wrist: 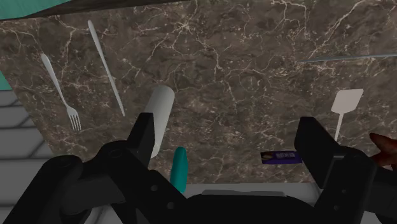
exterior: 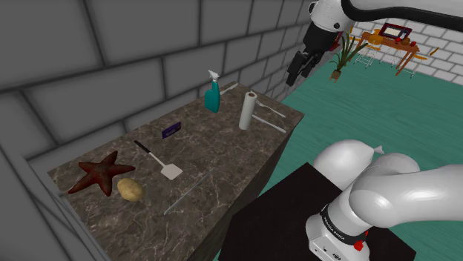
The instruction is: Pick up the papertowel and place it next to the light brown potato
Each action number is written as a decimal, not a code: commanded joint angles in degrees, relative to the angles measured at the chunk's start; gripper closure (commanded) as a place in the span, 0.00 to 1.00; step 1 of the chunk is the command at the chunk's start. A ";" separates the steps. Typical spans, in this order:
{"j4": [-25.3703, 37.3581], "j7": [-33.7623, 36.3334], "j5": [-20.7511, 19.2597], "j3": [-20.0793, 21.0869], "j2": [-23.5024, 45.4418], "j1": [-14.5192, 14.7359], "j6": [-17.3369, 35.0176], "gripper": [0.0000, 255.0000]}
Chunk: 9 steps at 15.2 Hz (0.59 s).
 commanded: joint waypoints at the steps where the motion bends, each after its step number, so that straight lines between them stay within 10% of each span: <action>1: 0.00 0.00 0.00 0.00 0.00 0.00 0.00 0.00; 9: 5.04 -1.12 0.41 -3.10 16.86 -1.22 8.82 0.00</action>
